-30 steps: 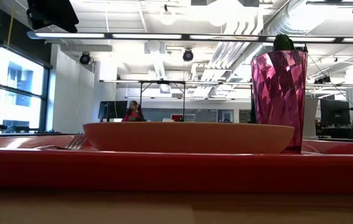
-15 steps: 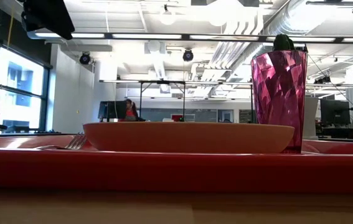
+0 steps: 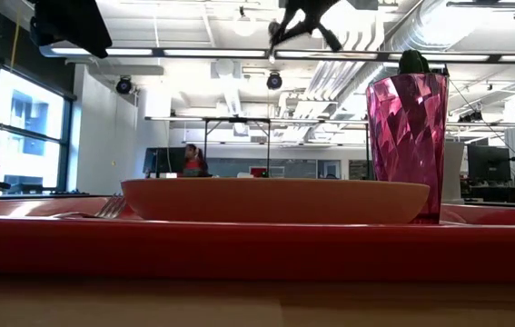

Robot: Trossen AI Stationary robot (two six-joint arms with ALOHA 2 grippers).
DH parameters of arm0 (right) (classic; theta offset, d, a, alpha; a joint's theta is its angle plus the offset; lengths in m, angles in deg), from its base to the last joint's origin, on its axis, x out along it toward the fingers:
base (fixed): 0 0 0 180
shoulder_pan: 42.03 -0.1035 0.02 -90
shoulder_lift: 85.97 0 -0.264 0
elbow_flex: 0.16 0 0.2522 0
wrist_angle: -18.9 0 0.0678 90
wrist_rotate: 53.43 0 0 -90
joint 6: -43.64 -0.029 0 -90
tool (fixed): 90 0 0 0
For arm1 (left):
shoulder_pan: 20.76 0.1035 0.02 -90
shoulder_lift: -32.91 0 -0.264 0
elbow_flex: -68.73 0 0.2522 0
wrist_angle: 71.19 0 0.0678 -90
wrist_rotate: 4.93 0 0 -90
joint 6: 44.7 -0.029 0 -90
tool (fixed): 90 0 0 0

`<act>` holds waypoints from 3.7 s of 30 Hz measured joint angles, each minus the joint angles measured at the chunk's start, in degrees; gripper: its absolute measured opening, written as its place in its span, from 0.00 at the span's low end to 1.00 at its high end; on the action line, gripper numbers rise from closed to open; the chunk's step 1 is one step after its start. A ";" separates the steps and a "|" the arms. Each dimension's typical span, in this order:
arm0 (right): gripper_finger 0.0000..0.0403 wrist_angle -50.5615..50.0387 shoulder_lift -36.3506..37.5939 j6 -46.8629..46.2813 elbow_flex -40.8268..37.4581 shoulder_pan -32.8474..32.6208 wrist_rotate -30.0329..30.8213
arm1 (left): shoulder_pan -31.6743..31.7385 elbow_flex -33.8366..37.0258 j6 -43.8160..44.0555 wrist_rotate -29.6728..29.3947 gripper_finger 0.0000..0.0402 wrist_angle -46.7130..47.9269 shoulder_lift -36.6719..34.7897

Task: Pick and place plate/cup/fork/spoon on tray
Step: Put the blue spoon to the right of the orange fork on the red tray

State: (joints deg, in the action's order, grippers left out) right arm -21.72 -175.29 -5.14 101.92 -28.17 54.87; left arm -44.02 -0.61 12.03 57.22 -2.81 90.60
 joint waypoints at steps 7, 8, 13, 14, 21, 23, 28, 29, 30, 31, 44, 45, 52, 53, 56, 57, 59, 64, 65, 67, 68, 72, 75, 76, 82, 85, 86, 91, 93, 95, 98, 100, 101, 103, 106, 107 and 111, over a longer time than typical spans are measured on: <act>0.00 -0.05 -7.47 -0.18 -0.04 6.85 -9.21 | 0.00 0.00 1.53 -1.55 0.24 0.00 0.00; 0.00 -0.06 -8.69 -0.20 -0.04 7.54 -10.09 | 0.00 0.00 2.03 -1.85 0.24 0.01 0.00; 0.00 0.10 -14.25 -2.02 -0.04 9.28 -14.00 | 0.00 0.00 3.26 -2.97 0.24 -0.01 0.00; 0.00 0.34 -15.31 -2.33 -0.04 9.46 -14.21 | 0.00 0.00 3.26 -2.99 0.24 0.00 0.00; 0.00 1.17 -21.73 -5.05 -0.04 10.59 -15.40 | 0.00 0.00 5.18 -3.06 0.24 0.01 0.00; 0.00 1.53 -23.21 -5.24 -0.04 10.91 -15.41 | 0.00 0.00 5.21 -3.09 0.24 0.01 0.00; 0.00 2.05 -26.05 -6.45 -0.04 11.07 -15.48 | 0.00 0.00 5.23 -3.11 0.24 0.00 0.00; 0.00 2.04 -26.41 -6.45 -0.04 11.07 -15.56 | 0.00 0.00 5.23 -3.11 0.24 -0.01 0.00; 0.00 2.07 -26.76 -6.45 -0.04 11.05 -15.55 | 0.00 0.00 5.23 -3.11 0.24 0.00 0.00; 0.00 2.27 -27.14 -6.45 -0.04 11.03 -15.56 | 0.00 0.00 5.23 -3.11 0.24 0.00 0.00; 0.00 5.95 -31.46 -9.26 -0.04 11.03 -18.48 | 0.00 -0.02 5.27 -4.28 0.24 0.01 0.00; 0.00 6.12 -31.66 -9.28 -0.04 11.03 -18.62 | 0.01 -0.02 5.28 -4.28 0.24 0.01 0.00; 0.00 6.45 -32.02 -9.73 -0.04 11.18 -19.81 | 0.00 -0.02 5.75 -4.29 0.24 -0.02 0.00; 0.00 6.29 -32.02 -9.73 -0.04 11.28 -20.30 | 0.02 -0.02 5.75 -4.29 0.24 -0.02 0.00; 0.00 5.04 -32.02 -9.75 -0.04 11.24 -20.18 | 0.01 -0.02 5.75 -4.29 0.24 -0.02 0.02; 0.00 4.55 -32.02 -9.75 -0.04 11.16 -19.79 | 0.00 -0.02 5.75 -4.29 0.24 -0.02 0.02; 0.00 4.58 -32.02 -9.87 -0.04 11.16 -19.48 | 0.00 -0.02 5.75 -4.31 0.24 -0.02 0.02; 0.00 4.29 -32.00 -10.36 -0.04 11.27 -19.66 | 0.00 -0.02 5.73 -4.31 0.24 -0.02 0.02; 0.00 4.22 -32.00 -10.36 -0.04 11.27 -19.64 | 0.01 -0.02 5.74 -4.31 0.24 -0.02 0.02; 0.00 3.27 -32.00 -10.36 -0.04 11.27 -19.65 | 0.00 -0.02 5.75 -4.33 0.24 -0.02 0.02; 0.00 2.76 -32.03 -10.36 -0.04 11.25 -19.56 | 0.00 -0.02 5.73 -4.33 0.24 -0.02 0.02; 0.00 2.87 -33.10 -10.50 -0.04 10.94 -19.42 | 0.00 -0.02 5.73 -4.33 0.24 -0.06 0.06; 0.00 2.81 -33.72 -10.95 -0.04 10.87 -19.43 | 0.00 -0.02 5.73 -4.33 0.24 -0.12 0.07; 0.00 3.38 -33.88 -10.97 -0.04 10.87 -19.42 | 0.00 -0.02 5.73 -4.33 0.24 -0.17 0.07; 0.00 2.14 -34.65 -11.41 0.00 10.92 -19.93 | 0.00 -0.02 5.72 -4.33 0.24 -0.34 0.07; 0.00 1.85 -34.65 -11.76 0.00 11.08 -19.99 | 0.00 -0.02 5.71 -4.33 0.24 -0.41 0.07; 0.00 1.42 -34.65 -11.82 0.00 11.21 -20.01 | 0.00 -0.02 5.71 -4.33 0.24 -0.43 0.07; 0.00 0.13 -34.65 -12.76 0.00 11.29 -19.96 | 0.00 -0.02 5.67 -4.33 0.24 -0.43 0.07; 0.00 -0.65 -34.65 -12.90 0.00 11.29 -19.56 | 0.02 -0.02 5.67 -4.33 0.24 -0.43 0.07; 0.00 -1.33 -34.65 -13.22 0.00 11.29 -19.32 | 0.01 -0.02 5.67 -4.33 0.24 -0.43 0.07; 0.02 -1.65 -34.65 -14.25 0.00 11.29 -19.25 | 0.01 -0.02 5.67 -4.33 0.24 -0.43 0.07; 0.04 -1.63 -34.65 -14.36 0.00 11.29 -19.00 | 0.00 -0.02 5.67 -4.33 0.24 -0.43 0.07; 0.05 -1.63 -34.65 -14.39 0.00 11.29 -18.79 | 0.00 -0.02 5.67 -4.31 0.24 -0.43 0.07; 0.07 -1.63 -34.65 -14.94 0.00 11.29 -18.70 | 0.00 -0.02 5.67 -4.31 0.24 -0.43 0.07; 0.10 -1.61 -34.65 -15.43 0.00 11.29 -18.57 | 0.00 -0.02 5.67 -4.31 0.24 -0.43 0.07; 0.10 -1.61 -34.65 -15.41 0.00 11.29 -18.57 | 0.00 -0.02 5.67 -4.31 0.24 -0.43 0.07; 0.12 -1.58 -34.65 -15.34 0.00 11.29 -18.60 | 0.00 -0.02 5.67 -4.31 0.24 -0.43 0.07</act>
State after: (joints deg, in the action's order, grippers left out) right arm -23.31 -209.93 -20.48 101.92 -16.88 36.27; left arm -44.02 -0.63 17.69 52.91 -3.24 90.67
